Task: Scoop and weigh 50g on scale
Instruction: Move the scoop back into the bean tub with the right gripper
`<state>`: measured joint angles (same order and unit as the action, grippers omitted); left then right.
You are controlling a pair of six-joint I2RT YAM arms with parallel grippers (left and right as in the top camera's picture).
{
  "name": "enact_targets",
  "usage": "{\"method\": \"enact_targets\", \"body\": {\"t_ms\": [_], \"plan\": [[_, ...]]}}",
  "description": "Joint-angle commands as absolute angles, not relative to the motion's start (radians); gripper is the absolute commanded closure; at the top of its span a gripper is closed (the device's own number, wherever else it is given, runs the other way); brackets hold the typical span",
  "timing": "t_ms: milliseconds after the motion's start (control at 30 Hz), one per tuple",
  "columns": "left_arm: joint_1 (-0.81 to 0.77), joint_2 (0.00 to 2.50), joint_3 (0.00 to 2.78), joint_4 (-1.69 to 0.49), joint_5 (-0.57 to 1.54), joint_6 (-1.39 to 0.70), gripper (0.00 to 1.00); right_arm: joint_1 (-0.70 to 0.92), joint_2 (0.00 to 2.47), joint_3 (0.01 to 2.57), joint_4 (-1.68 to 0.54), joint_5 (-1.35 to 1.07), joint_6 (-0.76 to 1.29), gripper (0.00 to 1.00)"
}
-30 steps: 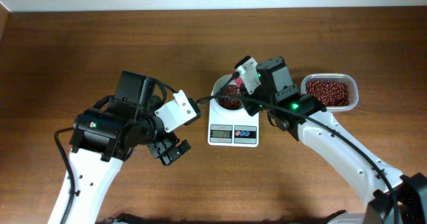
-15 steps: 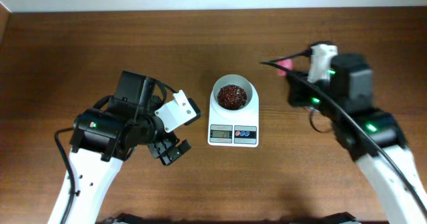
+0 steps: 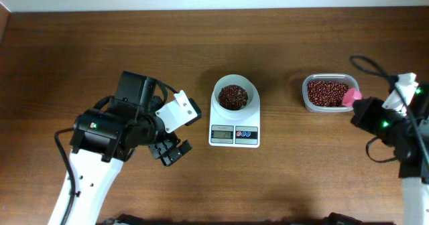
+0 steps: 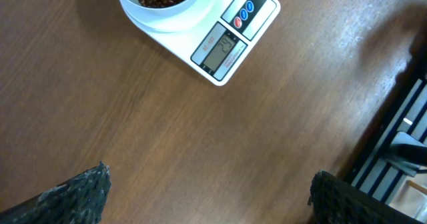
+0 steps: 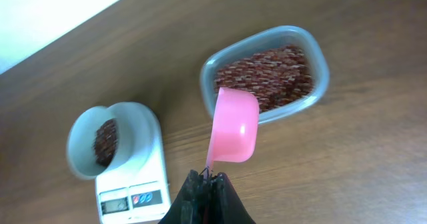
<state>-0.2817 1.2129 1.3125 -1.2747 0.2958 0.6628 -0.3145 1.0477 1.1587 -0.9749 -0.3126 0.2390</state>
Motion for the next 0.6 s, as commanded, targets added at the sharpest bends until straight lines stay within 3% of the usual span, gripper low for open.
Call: {"method": "enact_targets", "body": {"t_ms": [0,233,567], "plan": [[-0.276,1.211,1.309,-1.273,0.299,0.678,0.01,-0.349,1.118,1.171,-0.979,-0.314,0.241,0.96],[-0.276,1.211,1.309,-1.273,0.299,0.678,0.01,-0.348,1.354,1.17,-0.981,-0.316,0.24,0.96],[-0.276,1.211,1.309,-1.273,0.299,0.678,0.01,-0.347,1.4,1.17,-0.907,-0.39,0.019,0.96]]}}
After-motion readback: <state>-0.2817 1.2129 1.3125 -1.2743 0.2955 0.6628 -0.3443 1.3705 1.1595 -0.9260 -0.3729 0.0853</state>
